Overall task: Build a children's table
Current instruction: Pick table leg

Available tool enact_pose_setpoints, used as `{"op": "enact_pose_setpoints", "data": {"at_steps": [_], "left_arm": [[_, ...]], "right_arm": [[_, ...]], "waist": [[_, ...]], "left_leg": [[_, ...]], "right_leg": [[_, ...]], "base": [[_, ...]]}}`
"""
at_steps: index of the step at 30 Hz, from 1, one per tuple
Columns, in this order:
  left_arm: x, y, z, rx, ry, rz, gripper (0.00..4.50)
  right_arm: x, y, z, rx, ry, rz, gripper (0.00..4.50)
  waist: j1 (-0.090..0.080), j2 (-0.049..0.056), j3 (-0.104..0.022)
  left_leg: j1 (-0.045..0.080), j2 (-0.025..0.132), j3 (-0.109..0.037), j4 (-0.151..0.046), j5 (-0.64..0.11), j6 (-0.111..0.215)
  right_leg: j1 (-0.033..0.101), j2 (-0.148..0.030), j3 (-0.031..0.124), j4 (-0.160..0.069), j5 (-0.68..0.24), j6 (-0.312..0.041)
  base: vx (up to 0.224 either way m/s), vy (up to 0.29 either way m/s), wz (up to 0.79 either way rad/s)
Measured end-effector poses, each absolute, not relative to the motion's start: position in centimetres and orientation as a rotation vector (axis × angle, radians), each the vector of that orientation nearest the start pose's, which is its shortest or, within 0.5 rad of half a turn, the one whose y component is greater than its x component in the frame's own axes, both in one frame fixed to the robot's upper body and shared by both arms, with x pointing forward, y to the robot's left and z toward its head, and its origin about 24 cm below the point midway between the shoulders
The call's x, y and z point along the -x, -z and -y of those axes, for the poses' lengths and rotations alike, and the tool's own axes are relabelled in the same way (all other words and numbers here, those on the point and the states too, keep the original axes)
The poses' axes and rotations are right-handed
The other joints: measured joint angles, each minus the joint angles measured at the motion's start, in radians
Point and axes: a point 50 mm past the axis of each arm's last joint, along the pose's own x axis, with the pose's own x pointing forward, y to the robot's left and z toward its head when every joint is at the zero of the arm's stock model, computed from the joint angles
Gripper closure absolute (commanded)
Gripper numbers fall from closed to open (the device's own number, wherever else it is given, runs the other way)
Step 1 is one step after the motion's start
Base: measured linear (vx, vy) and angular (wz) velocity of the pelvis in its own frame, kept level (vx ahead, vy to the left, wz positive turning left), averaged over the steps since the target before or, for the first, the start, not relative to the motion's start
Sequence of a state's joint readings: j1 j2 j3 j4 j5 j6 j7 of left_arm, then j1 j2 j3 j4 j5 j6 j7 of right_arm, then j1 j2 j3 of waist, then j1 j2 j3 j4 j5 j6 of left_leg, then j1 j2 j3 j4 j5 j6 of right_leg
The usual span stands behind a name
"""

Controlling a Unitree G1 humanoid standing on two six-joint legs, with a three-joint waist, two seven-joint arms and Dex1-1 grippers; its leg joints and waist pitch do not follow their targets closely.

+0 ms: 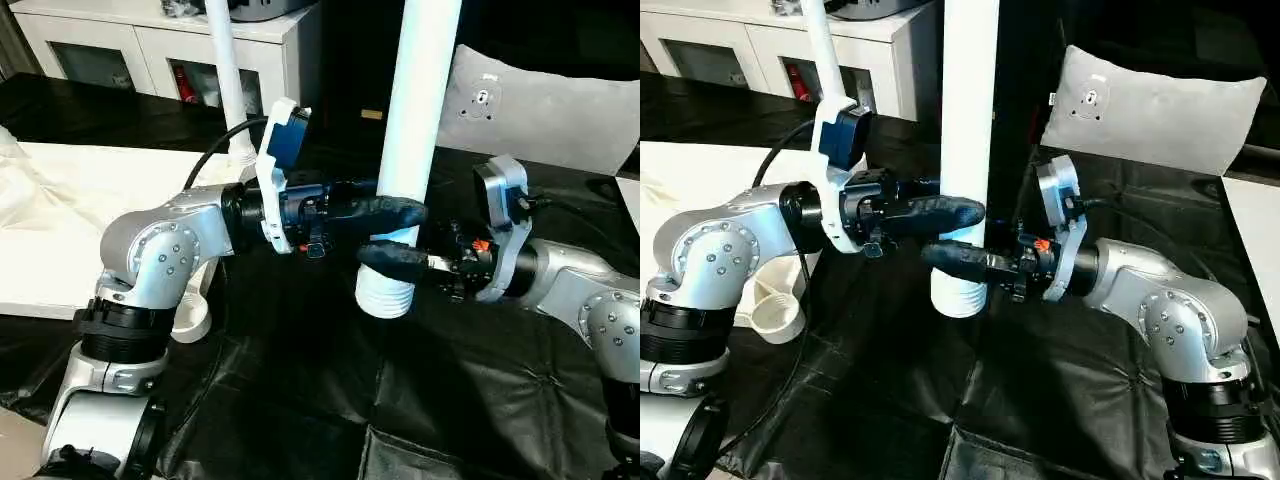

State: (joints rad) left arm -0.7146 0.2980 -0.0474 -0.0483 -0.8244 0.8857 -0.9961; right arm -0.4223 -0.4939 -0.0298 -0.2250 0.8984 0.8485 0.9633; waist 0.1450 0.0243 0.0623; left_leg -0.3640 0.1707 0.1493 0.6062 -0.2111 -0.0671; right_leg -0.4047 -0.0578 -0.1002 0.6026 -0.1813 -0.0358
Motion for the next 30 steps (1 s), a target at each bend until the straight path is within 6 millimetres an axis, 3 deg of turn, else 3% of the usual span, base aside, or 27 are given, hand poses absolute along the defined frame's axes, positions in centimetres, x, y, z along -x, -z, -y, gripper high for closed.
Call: {"op": "enact_pose_setpoints", "data": {"at_steps": [1, 8, 17, 18, 21, 30], "left_arm": [[-28.9, -20.3, -7.9, 0.351, 1.578, -0.083, 2.56], [-28.9, -20.1, -8.0, 0.350, 1.563, -0.071, 2.57], [-28.8, -19.5, -8.1, 0.357, 1.540, -0.066, 2.57], [-28.8, -19.5, -8.1, 0.359, 1.531, -0.067, 2.22], [-28.9, -19.5, -8.2, 0.332, 1.507, -0.056, 1.87], [-28.7, -17.8, -8.7, 0.229, 1.380, -0.035, 1.67]], "right_arm": [[-26.1, -16.8, 13.8, -0.336, -1.399, -0.143, 2.08], [-26.2, -16.8, 13.7, -0.323, -1.397, -0.135, 2.52], [-26.1, -16.3, 13.5, -0.315, -1.381, -0.135, 2.57], [-26.1, -16.3, 13.5, -0.311, -1.374, -0.134, 2.57], [-26.2, -16.1, 13.4, -0.313, -1.355, -0.125, 2.59], [-26.7, -14.7, 12.0, -0.257, -1.237, -0.124, 2.59]], "waist": [[0.000, 0.000, 0.000], [0.002, 0.000, 0.000], [0.003, 0.000, 0.000], [0.003, 0.000, 0.000], [0.002, -0.001, 0.000], [-0.001, -0.002, 0.000]], "left_leg": [[0.000, 0.000, 0.000, 0.000, 0.000, 0.000], [0.000, 0.000, 0.000, 0.000, 0.000, 0.000], [0.000, 0.000, 0.000, 0.000, 0.000, 0.000], [0.000, 0.000, 0.000, 0.000, 0.000, 0.000], [0.000, 0.000, 0.000, 0.001, 0.000, 0.000], [0.000, 0.001, 0.000, 0.001, 0.001, 0.000]], "right_leg": [[0.000, 0.000, 0.000, 0.000, 0.000, 0.000], [0.000, 0.000, 0.000, 0.000, 0.000, 0.000], [0.000, 0.000, 0.000, 0.000, 0.000, 0.000], [0.000, 0.000, 0.000, 0.000, 0.000, 0.000], [0.000, 0.000, 0.000, 0.000, 0.000, 0.000], [0.000, 0.000, 0.000, 0.001, 0.001, 0.000]], "base": [[0.000, 0.000, 0.00], [0.000, 0.000, 0.00], [0.000, 0.000, 0.00], [0.000, 0.000, 0.00], [0.000, 0.000, 0.00], [0.000, 0.000, 0.00]]}}
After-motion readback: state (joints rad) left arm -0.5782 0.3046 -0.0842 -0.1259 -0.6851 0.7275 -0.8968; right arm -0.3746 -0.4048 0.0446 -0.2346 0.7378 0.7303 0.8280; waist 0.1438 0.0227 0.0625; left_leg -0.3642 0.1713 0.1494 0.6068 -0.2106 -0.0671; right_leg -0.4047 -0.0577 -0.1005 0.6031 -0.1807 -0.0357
